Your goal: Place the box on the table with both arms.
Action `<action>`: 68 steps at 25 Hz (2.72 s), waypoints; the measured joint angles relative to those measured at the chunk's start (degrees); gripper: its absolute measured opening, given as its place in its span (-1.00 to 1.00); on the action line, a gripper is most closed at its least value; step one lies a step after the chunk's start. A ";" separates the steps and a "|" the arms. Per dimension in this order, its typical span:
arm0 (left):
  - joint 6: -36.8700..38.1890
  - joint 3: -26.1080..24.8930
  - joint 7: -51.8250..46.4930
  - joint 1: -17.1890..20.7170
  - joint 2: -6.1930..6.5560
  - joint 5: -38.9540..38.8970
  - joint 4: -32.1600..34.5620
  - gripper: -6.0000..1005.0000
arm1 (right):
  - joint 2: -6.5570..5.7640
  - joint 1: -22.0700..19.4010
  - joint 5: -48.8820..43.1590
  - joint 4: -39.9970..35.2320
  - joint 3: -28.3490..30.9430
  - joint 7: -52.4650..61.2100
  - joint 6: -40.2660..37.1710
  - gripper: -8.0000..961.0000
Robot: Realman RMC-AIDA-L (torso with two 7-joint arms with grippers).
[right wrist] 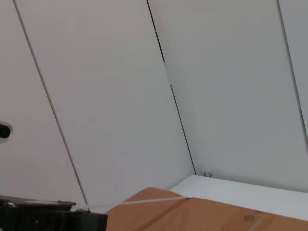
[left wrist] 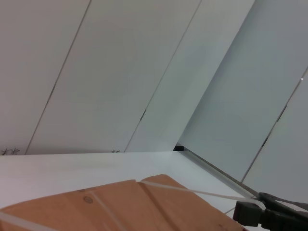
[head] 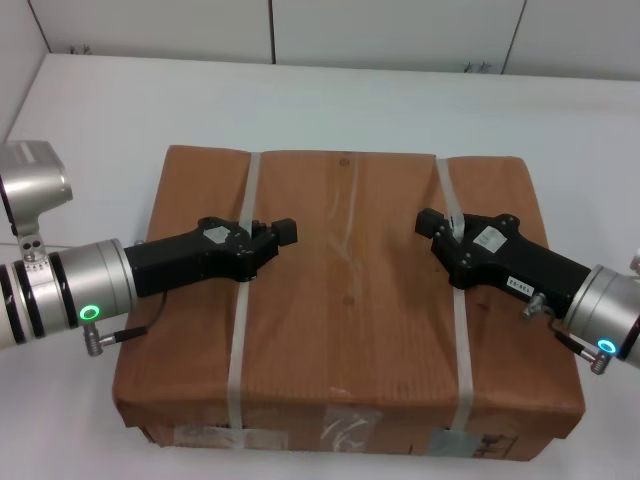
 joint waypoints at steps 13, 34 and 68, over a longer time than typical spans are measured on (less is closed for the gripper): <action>0.01 0.01 0.04 0.00 -0.10 -0.14 0.00 -0.98 | 0.00 0.09 0.00 -0.02 0.10 0.00 0.12 -0.92; -13.87 0.18 0.88 -1.26 -1.23 3.07 0.32 -0.98 | 0.00 4.62 -0.64 5.61 -0.54 0.37 16.89 -0.92; -25.12 -0.53 3.67 -1.60 -1.68 4.70 2.25 -0.19 | 0.00 3.58 -1.58 9.26 3.50 -0.08 26.11 0.16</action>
